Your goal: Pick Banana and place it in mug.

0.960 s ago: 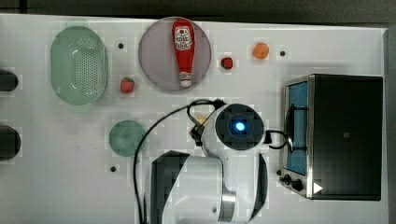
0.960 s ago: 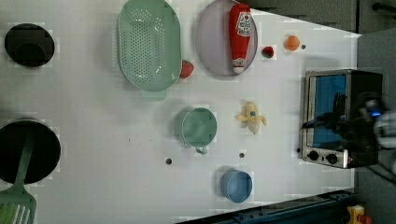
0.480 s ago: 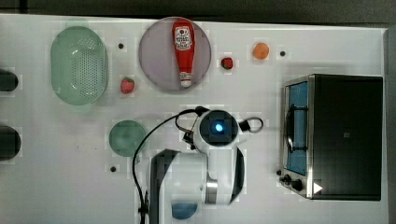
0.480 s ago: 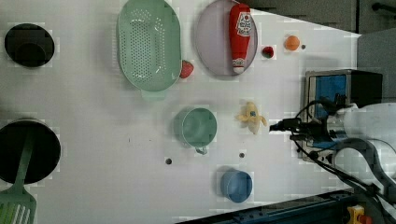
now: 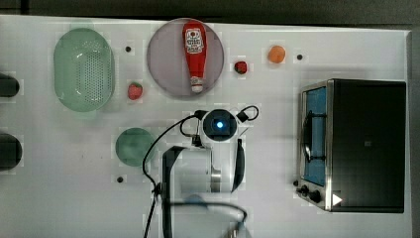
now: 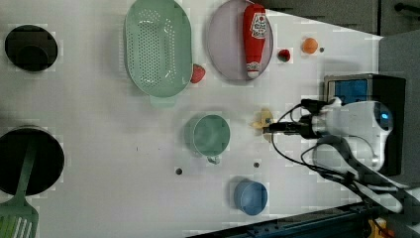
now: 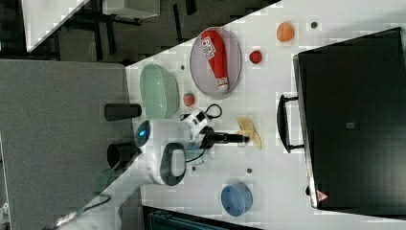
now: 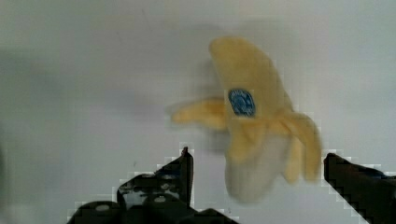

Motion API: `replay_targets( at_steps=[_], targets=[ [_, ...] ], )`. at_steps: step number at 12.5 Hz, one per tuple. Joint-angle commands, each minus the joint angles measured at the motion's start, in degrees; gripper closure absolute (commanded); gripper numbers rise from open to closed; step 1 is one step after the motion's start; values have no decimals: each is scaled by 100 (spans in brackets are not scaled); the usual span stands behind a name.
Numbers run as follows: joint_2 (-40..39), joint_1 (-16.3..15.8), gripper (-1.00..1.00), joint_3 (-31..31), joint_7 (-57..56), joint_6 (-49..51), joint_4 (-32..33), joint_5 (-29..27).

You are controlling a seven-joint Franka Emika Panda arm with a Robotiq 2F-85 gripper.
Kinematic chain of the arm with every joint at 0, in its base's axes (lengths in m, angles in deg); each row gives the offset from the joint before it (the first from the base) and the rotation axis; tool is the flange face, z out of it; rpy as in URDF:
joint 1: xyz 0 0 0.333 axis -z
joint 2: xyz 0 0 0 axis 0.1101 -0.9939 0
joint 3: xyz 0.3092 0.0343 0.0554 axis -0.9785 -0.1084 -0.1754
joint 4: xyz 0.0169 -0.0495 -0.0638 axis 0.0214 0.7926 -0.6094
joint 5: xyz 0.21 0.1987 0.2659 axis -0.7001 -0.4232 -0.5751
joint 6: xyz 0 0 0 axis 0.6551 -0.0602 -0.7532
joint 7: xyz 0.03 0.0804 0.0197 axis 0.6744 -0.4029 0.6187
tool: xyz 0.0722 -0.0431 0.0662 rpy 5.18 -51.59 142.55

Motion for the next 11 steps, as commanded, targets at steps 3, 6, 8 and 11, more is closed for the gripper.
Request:
replay_targets(
  at_steps=[3,6,8,11],
  targets=[
    [-315,128,-93,22,-420,-771,101,-31],
    [-262,130,-15,24,-421,-808,52,-32],
    [-256,130,43,24,-421,-810,73,-32],
    [291,139,46,87,-382,-711,55,-34]
  ],
)
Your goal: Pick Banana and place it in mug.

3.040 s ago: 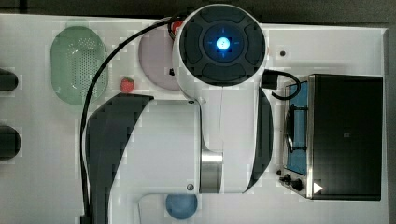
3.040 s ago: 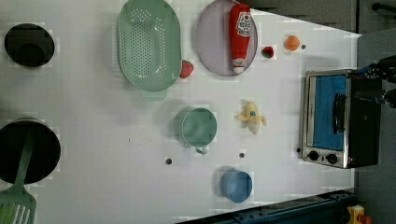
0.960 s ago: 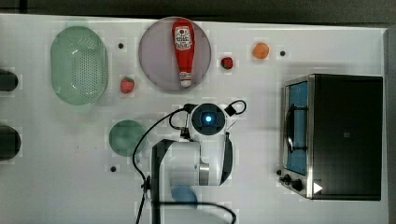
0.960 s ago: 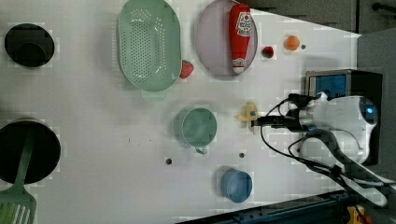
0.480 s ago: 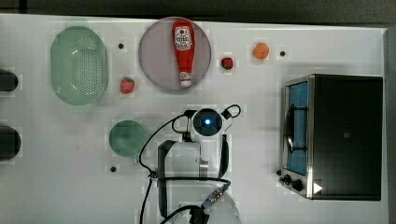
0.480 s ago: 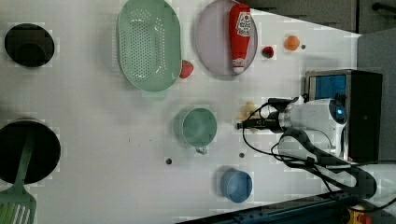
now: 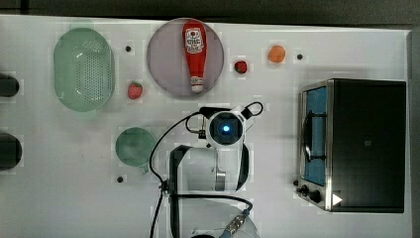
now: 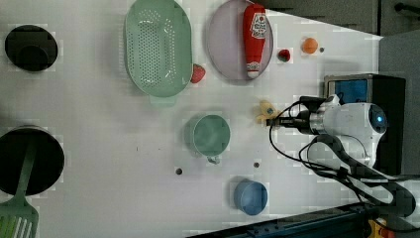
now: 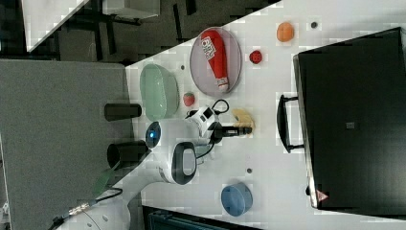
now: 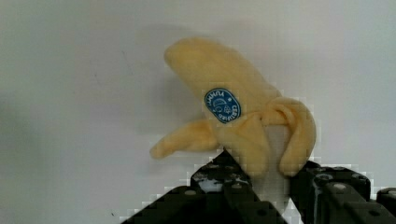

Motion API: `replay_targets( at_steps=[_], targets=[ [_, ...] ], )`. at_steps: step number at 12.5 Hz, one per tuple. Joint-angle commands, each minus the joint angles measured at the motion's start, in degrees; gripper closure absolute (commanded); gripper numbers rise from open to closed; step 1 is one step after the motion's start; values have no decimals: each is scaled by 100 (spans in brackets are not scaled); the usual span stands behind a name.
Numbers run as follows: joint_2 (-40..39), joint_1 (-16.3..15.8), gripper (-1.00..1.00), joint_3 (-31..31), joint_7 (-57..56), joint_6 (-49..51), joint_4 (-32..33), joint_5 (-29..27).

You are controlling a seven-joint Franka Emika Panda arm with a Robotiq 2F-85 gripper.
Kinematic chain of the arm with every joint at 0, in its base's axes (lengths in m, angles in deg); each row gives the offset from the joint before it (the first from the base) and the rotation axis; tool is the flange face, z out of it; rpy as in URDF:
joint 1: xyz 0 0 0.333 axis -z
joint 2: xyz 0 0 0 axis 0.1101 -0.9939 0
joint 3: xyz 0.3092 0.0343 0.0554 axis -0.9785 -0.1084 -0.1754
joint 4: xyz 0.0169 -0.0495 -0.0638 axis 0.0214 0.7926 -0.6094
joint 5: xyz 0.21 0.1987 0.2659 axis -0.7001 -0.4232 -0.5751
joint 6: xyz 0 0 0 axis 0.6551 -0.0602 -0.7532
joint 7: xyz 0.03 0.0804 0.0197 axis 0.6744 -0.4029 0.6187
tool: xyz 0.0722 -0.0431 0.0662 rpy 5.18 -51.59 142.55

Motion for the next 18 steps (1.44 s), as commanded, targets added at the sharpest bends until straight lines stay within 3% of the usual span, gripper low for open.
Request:
replay_targets(
  at_steps=[1,6,9,14,18],
  targets=[
    [833,-39,46,124,-188,259,52,-42],
    [2960,-52,46,135,-180,2983,-495,-40],
    [3446,-78,46,-135,277,4394,-963,-42],
    [3586,-305,46,-1331,1794,4623,-1040,-146],
    [3571,-364,46,-2275,3680,4271,-679,-1003]
  ],
)
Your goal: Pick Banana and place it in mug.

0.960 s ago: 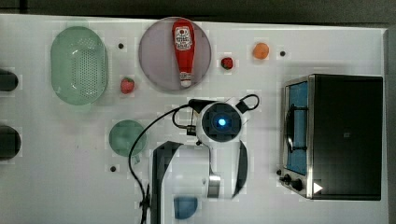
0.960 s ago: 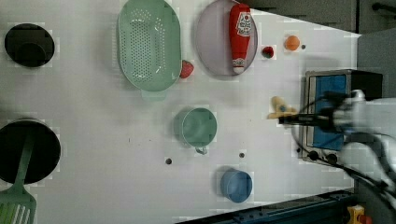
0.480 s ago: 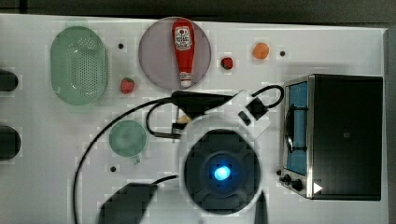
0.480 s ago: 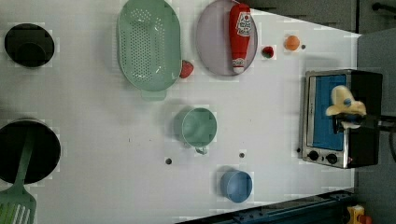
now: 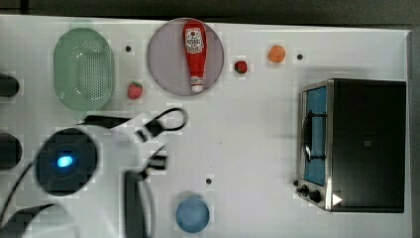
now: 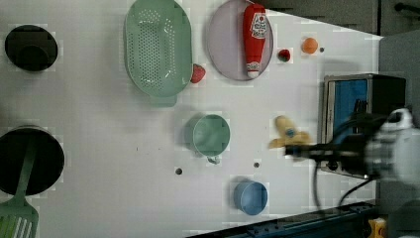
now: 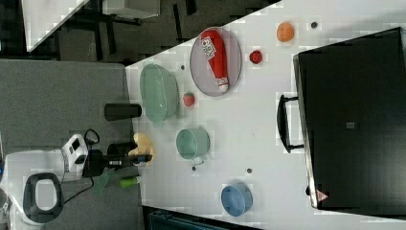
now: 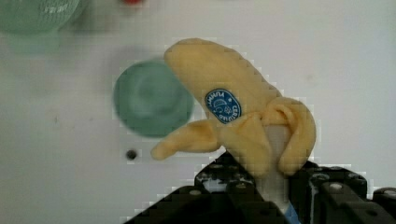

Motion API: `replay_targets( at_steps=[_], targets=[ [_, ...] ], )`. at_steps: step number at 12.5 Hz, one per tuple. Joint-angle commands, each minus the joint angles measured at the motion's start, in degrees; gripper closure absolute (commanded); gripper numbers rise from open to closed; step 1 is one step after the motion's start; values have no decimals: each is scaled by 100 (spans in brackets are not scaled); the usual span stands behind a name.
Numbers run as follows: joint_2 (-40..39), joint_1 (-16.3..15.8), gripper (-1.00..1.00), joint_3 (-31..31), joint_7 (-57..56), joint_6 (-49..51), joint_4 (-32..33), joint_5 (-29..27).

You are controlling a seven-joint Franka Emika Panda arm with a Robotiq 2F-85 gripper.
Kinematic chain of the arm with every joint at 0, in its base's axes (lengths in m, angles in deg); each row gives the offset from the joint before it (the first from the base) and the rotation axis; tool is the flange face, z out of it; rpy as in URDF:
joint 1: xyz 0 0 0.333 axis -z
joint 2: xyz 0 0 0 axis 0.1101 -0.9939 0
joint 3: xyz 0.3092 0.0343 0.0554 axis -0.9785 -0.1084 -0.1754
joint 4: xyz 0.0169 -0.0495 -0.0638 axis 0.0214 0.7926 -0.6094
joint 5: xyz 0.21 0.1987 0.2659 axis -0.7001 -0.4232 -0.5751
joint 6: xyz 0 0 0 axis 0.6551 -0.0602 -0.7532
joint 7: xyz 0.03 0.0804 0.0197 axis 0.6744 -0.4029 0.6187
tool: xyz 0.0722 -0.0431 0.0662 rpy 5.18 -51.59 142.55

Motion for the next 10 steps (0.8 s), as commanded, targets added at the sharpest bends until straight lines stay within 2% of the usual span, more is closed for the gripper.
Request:
replay_targets(
  at_steps=[1,4,7,10],
  targets=[
    [241,-133,46,-342,1863,-467,459,-327],
    [-104,-129,46,-573,2643,-1513,929,-326],
    [-1003,-128,46,-586,2746,-2249,881,-324],
    [-1522,-121,46,-574,2811,-2871,850,-231]
  ],
)
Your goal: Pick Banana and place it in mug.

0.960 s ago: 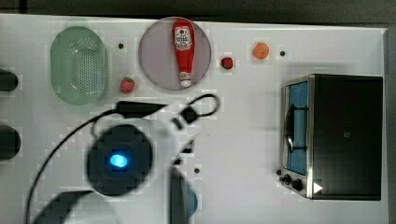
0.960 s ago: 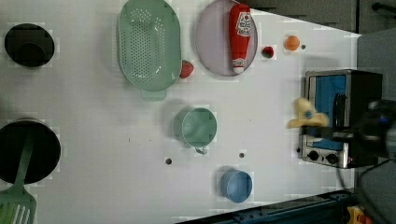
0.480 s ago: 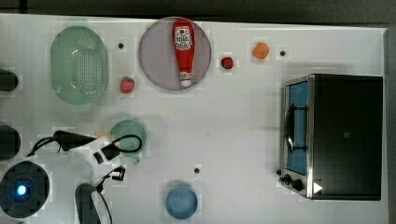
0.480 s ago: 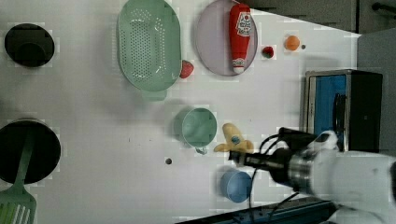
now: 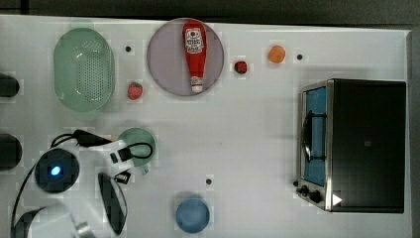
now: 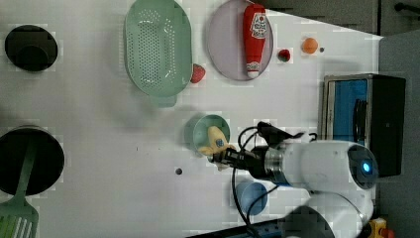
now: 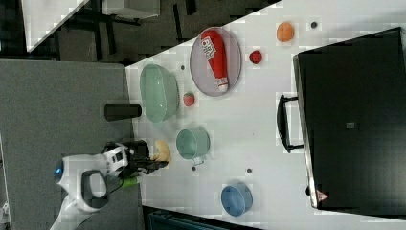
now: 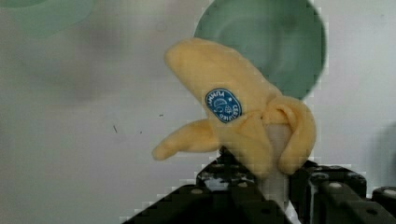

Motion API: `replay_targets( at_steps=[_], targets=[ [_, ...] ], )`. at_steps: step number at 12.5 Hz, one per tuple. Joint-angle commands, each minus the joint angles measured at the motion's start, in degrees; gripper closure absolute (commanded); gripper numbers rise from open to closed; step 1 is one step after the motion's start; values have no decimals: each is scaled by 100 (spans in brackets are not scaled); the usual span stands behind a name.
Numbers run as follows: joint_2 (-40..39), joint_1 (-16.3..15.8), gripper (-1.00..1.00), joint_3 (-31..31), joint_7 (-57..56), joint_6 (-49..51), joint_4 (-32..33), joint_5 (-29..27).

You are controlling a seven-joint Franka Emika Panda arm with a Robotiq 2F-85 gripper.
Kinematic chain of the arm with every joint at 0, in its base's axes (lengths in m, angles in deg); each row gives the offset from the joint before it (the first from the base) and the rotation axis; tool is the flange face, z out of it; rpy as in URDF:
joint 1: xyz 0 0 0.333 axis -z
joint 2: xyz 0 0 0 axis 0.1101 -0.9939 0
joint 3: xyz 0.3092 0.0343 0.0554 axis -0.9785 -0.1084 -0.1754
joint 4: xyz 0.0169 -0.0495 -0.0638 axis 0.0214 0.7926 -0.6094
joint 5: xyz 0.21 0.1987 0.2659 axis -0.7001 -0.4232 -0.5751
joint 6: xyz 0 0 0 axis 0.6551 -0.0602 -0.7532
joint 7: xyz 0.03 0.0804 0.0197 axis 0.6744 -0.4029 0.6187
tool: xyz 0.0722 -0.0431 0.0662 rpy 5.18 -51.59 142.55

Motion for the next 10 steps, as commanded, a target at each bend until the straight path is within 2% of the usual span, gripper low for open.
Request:
replay_targets(
  at_steps=[1,2,3,7,8,10],
  targets=[
    [-159,178,46,311,697,-527,-79,304],
    [-192,176,40,343,866,-505,-42,493],
    [-233,177,22,360,1050,-520,6,600],
    [-371,180,-69,402,1099,-710,0,642],
    [-370,180,-100,406,1099,-722,-7,642],
    [-264,199,-100,503,1112,-759,-155,551]
  ],
)
